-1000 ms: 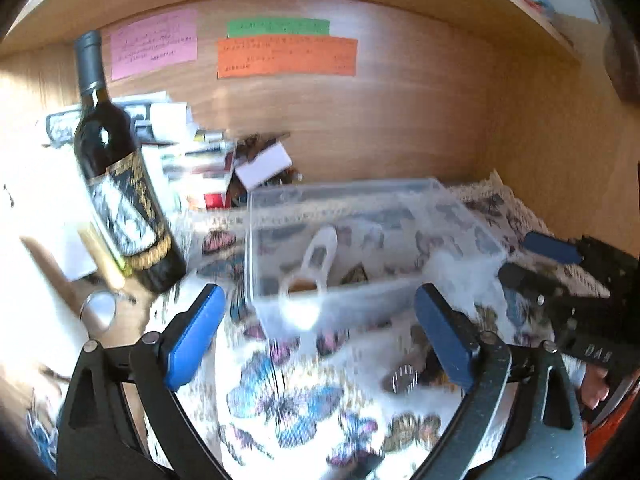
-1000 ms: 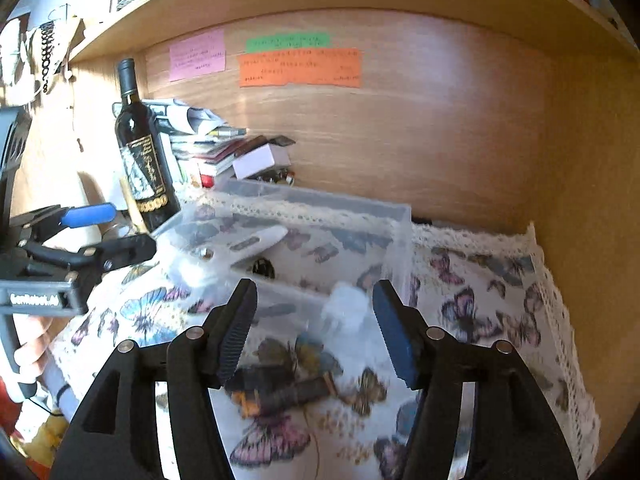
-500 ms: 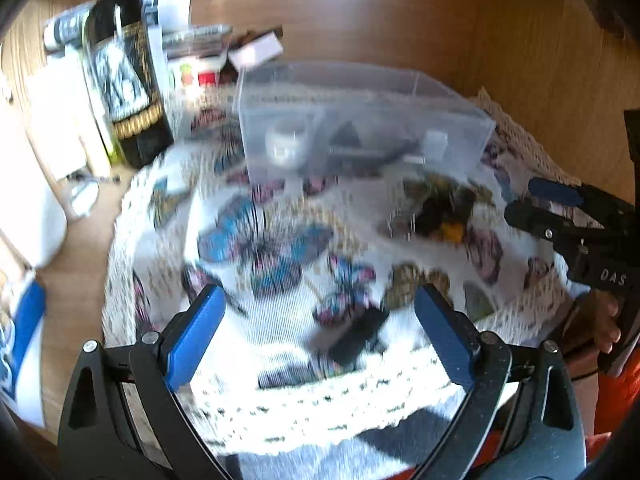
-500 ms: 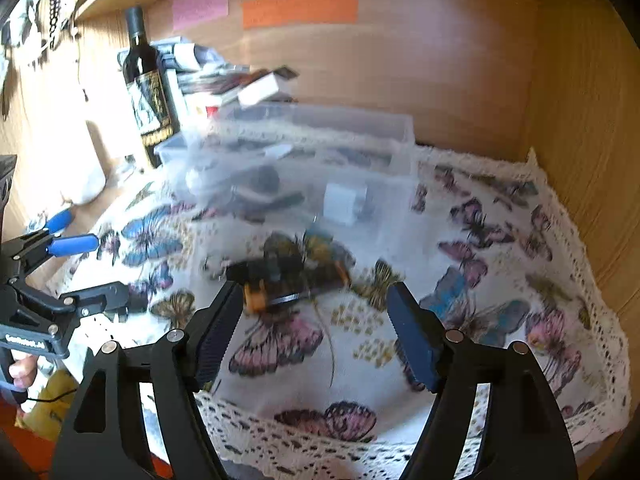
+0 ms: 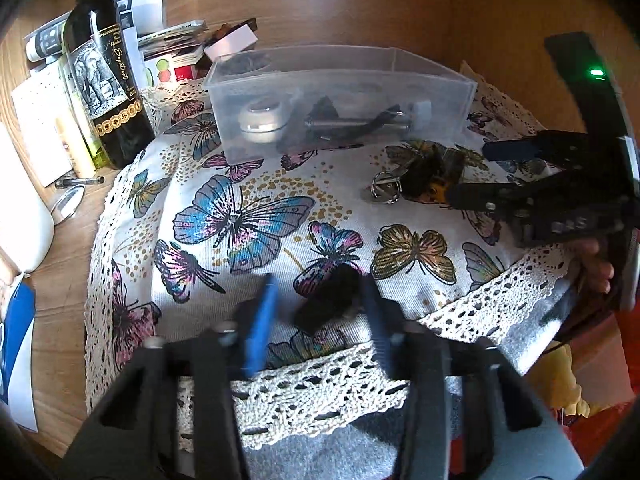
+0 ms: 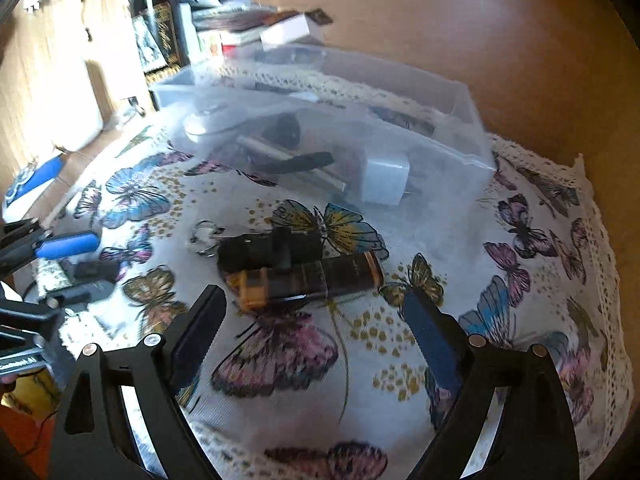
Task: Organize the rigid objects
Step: 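Grasp the black USB stick with the left tool while the right tool grasps the black-and-orange battery pack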
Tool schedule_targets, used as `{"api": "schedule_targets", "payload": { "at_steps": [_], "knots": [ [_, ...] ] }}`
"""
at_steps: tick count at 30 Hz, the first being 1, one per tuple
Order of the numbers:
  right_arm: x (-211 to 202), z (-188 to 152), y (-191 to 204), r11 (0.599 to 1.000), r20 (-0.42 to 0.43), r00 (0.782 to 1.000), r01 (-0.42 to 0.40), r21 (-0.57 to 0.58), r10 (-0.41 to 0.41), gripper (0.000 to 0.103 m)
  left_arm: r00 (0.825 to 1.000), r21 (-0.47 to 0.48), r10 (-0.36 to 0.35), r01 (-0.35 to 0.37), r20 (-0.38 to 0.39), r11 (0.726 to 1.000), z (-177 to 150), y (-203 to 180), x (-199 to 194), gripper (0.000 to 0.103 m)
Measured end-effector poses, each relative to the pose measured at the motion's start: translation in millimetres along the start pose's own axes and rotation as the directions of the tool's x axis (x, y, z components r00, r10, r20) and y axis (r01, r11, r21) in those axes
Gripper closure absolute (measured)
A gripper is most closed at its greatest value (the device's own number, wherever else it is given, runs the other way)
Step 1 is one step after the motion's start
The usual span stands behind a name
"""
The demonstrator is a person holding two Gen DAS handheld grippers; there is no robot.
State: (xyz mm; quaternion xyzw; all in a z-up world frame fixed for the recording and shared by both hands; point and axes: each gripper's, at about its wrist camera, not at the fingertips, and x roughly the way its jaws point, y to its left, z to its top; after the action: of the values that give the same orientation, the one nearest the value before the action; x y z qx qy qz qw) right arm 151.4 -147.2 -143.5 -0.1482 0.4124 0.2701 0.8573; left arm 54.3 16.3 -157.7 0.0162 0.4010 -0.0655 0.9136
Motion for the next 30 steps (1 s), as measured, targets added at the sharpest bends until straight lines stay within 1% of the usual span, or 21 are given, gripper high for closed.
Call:
{"api": "schedule_targets", "payload": {
  "at_steps": [4, 8, 9, 14, 18, 20, 23, 26, 30],
  "knots": [
    [13, 6, -6, 1.0, -0.03, 0.999, -0.014, 0.001, 0.014, 0.014, 1.0, -0.017, -0.014, 0.014, 0.002, 1.0, 1, 7, -1, 0.069],
    [18, 7, -10, 0.999, -0.029, 0.998, -0.047, 0.012, 0.047, 0.016, 1.0, -0.061, -0.016, 0.016, 0.004, 0.998, 9, 17, -1, 0.069],
    [17, 6, -12, 0.999, -0.023, 0.998, -0.05, 0.015, 0.05, 0.022, 1.0, -0.069, -0.016, 0.016, 0.006, 0.997, 11, 20, -1, 0.069],
    [7, -1, -15, 0.999, 0.004, 1.0, -0.017, 0.036, 0.017, 0.022, 0.999, -0.086, -0.007, 0.01, 0.039, 0.996, 25, 24, -7, 0.069],
    [-14, -4, -21, 0.998, 0.063, 0.998, 0.004, 0.068, -0.008, 0.022, 0.996, -0.085, 0.004, 0.003, 0.088, 0.996, 43, 25, -17, 0.069],
    [-29, -2, -24, 0.996, 0.107, 0.994, 0.02, 0.086, -0.029, 0.022, 0.993, -0.085, 0.008, 0.002, 0.114, 0.996, 53, 26, -23, 0.069],
    [-46, 5, -29, 0.994, 0.164, 0.986, 0.012, 0.11, -0.031, 0.022, 0.988, -0.087, 0.011, 0.002, 0.152, 0.996, 67, 27, -31, 0.069],
    [-65, 14, -34, 0.99, 0.234, 0.971, 0.01, 0.138, -0.042, 0.022, 0.98, -0.082, 0.021, -0.005, 0.198, 0.997, 82, 27, -40, 0.069],
    [-78, 30, -38, 0.987, 0.304, 0.951, 0.011, 0.16, -0.06, 0.022, 0.968, -0.076, 0.037, -0.019, 0.248, 0.997, 102, 26, -46, 0.069]
  ]
}}
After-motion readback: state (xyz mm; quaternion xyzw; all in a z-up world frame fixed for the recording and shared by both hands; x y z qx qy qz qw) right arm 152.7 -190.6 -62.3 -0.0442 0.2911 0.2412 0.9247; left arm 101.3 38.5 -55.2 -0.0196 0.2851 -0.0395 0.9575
